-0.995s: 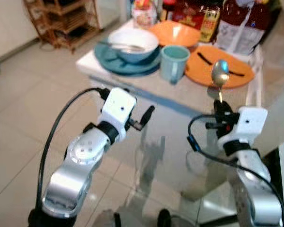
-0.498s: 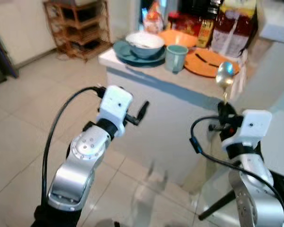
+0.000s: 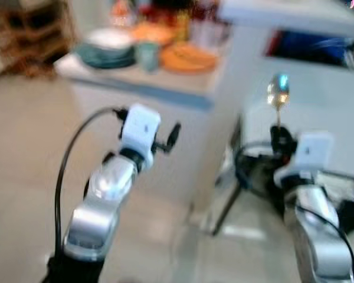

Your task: Setting the table

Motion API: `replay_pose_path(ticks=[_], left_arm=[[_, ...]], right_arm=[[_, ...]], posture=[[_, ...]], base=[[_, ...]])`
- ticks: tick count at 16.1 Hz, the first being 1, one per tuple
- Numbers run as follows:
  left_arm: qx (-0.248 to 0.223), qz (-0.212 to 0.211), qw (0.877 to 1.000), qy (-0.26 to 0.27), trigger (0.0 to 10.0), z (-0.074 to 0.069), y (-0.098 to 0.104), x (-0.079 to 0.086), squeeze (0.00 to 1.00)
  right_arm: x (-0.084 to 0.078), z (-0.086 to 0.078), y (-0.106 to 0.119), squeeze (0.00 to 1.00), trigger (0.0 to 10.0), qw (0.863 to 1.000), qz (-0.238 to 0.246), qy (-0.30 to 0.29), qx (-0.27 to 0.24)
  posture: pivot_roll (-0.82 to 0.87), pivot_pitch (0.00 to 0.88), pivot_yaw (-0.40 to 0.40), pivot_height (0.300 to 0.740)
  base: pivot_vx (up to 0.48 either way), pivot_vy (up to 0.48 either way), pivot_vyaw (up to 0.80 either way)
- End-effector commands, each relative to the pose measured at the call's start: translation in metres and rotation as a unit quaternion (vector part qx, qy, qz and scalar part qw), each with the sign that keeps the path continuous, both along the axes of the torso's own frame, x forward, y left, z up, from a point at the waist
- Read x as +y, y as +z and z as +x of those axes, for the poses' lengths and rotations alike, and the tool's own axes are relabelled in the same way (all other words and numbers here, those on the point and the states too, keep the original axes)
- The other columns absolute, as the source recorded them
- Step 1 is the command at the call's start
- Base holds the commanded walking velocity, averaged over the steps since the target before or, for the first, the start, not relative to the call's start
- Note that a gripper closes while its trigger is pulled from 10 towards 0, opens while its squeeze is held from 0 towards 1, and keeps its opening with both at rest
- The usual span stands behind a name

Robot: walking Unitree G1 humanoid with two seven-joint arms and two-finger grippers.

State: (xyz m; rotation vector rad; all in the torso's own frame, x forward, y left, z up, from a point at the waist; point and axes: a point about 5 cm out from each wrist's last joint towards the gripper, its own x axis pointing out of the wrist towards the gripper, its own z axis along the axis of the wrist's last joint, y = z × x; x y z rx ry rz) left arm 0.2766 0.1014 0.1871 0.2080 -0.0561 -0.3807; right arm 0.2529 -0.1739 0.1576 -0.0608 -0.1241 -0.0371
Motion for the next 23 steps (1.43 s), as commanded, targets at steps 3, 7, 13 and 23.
replay_pose_path(ticks=[3, 7, 13, 23], left_arm=[[-0.009, -0.004, 1.000, -0.006, 10.0, 0.000, 0.002, -0.006, 0.00], [-0.012, -0.005, 1.000, -0.005, 10.0, 0.003, 0.003, -0.008, 0.00], [-0.014, -0.006, 1.000, -0.006, 10.0, 0.004, 0.003, -0.010, 0.00], [-0.013, 0.001, 1.000, -0.009, 10.0, 0.004, 0.002, -0.010, 0.00]], right_arm=[[-0.007, 0.001, -0.001, 0.00, 10.0, 1.000, -0.024, -0.013, 0.001], [-0.012, 0.003, -0.002, 0.00, 10.0, 1.000, -0.015, -0.014, 0.007], [-0.017, 0.006, -0.003, 0.00, 10.0, 1.000, -0.004, -0.018, 0.011], [-0.022, 0.005, -0.005, 0.00, 10.0, 0.999, 0.002, -0.032, 0.024]], posture=[[0.02, 0.020, -0.024, 0.740], [0.01, 0.013, -0.021, 0.740], [0.01, 0.014, -0.025, 0.740], [0.00, 0.034, -0.018, 0.740]], base=[[0.000, -0.480, 0.00], [0.000, -0.480, 0.00], [0.000, -0.480, 0.00], [0.000, -0.480, 0.00]])
